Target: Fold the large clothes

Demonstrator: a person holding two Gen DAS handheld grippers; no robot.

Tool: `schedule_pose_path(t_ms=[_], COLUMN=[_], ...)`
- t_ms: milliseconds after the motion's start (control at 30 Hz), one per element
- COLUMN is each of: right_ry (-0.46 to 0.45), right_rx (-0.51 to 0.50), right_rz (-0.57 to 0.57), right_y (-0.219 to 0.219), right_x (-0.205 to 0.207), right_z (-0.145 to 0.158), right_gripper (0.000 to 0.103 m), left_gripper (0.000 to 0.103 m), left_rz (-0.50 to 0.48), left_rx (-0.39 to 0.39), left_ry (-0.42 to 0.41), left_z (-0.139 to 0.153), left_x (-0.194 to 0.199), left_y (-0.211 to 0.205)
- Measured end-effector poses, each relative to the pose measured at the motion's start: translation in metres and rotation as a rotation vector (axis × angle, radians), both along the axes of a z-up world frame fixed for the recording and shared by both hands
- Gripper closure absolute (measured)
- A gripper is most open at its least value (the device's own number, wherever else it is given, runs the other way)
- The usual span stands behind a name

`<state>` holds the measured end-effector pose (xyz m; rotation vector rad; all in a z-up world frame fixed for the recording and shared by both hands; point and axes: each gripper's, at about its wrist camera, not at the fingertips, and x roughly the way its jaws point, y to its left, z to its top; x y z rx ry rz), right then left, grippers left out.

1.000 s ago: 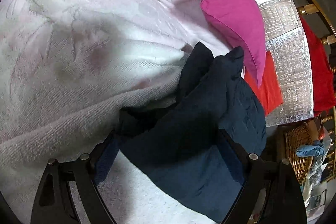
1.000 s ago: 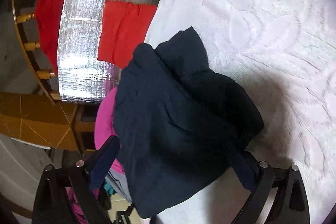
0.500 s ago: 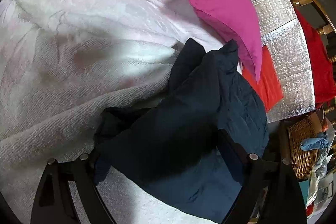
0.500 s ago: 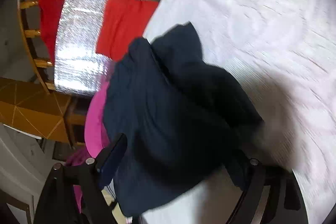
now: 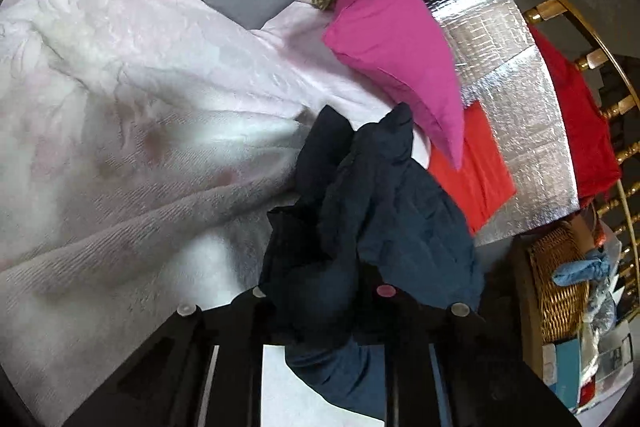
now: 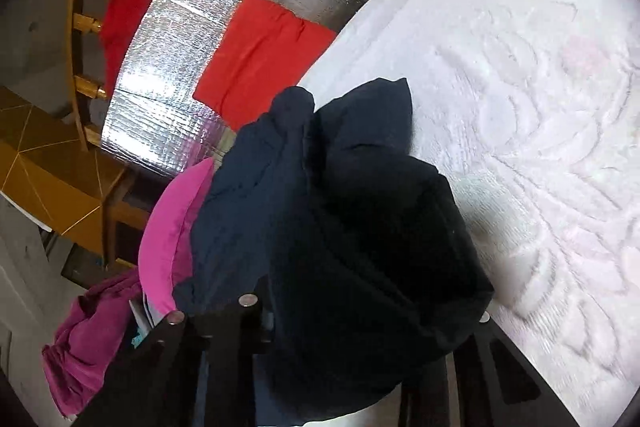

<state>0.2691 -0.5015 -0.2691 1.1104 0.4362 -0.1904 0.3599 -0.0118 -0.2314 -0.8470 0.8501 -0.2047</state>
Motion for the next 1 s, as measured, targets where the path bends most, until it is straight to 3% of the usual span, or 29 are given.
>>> schedule_pose_path(t_ms=[300, 600, 700, 767, 833, 933, 1000], right_ry=[0.054, 0.077, 0.129, 0.156, 0.192, 0.197, 0.148], right_rx=[0.016, -0.001, -0.028, -0.038, -0.068, -0.13, -0.195], right_rz=[0.071, 0.112, 0.141, 0.168, 0.21, 0.28, 0.256], right_y=[-0.005, 0.026, 0.031, 0.033, 0.032, 0.03, 0.02], right_x=[-0.053, -0.112, -0.123, -0.134, -0.153, -0.169, -0.173], right_z=[0.002, -0.013, -0.008, -0.002, 0.009, 0.031, 0.056], right_gripper=[0.07, 0.07, 0.061, 0.044, 0.038, 0.038, 0.038], left_gripper=[0.085, 0.083, 0.068, 0.06, 0.052, 0.043, 0.036], left_rz=[-0.071, -0.076, -0.104, -0.143, -0.159, -0.12, -0.067], left_rx=[0.097, 0.207, 0.246, 0.261, 0.28, 0.312, 0.354], left_ry=[0.021, 0.021, 0.085, 0.134, 0.151, 0.081, 0.007], left_z=[0.009, -0.003, 0.0, 0.008, 0.019, 0.048, 0.07], left_x=[-0.069, -0.141, -0.145, -0.154, -0.163, -0.161, -0.145], left_y=[0.01, 0.031, 0.035, 0.045, 0.057, 0.067, 0.064])
